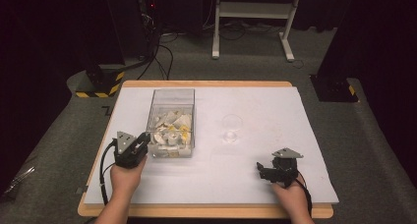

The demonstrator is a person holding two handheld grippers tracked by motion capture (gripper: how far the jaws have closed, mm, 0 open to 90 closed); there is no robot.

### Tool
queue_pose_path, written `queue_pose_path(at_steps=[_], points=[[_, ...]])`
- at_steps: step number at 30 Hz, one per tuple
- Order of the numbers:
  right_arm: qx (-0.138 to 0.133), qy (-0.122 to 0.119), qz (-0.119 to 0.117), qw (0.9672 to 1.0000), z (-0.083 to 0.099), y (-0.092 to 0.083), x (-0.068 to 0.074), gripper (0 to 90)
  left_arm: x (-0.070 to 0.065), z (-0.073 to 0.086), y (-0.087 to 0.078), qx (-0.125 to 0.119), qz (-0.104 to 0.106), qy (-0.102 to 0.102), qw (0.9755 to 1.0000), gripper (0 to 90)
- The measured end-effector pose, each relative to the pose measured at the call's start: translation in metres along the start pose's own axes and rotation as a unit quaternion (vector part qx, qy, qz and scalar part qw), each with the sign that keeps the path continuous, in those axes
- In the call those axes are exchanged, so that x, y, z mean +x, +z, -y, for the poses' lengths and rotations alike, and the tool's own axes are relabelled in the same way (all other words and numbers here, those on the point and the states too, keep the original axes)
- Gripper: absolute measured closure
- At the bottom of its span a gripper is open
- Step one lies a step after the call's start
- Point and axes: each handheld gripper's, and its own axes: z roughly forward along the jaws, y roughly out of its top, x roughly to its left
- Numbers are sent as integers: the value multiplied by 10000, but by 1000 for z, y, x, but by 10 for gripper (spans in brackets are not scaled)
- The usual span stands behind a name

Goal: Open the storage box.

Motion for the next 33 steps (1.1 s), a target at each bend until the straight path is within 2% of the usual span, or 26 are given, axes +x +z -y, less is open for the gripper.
queue_pose_path(at_steps=[4,9,11,12,15,22,26,33], points=[[0,1,-2,10000,0,0,0,132,2,0,4,0,-81,-76,9999,681],[-1,1,-1,10000,0,0,0,132,3,1,6,-30,-48,-90,9999,626],[1,3,-3,10000,0,0,0,132,4,1,6,-17,9,-90,10000,641],[1,2,-3,10000,0,0,0,132,3,1,6,-11,61,-78,10000,676],[0,0,0,10000,0,0,0,132,1,1,6,21,59,-31,10000,732],[0,0,0,10000,0,0,0,132,1,4,2,27,134,-49,9999,758],[-1,0,0,10000,0,0,0,132,-2,6,-2,14,112,21,9999,788],[0,0,0,10000,0,0,0,132,-3,8,-5,38,105,17,9999,796]])
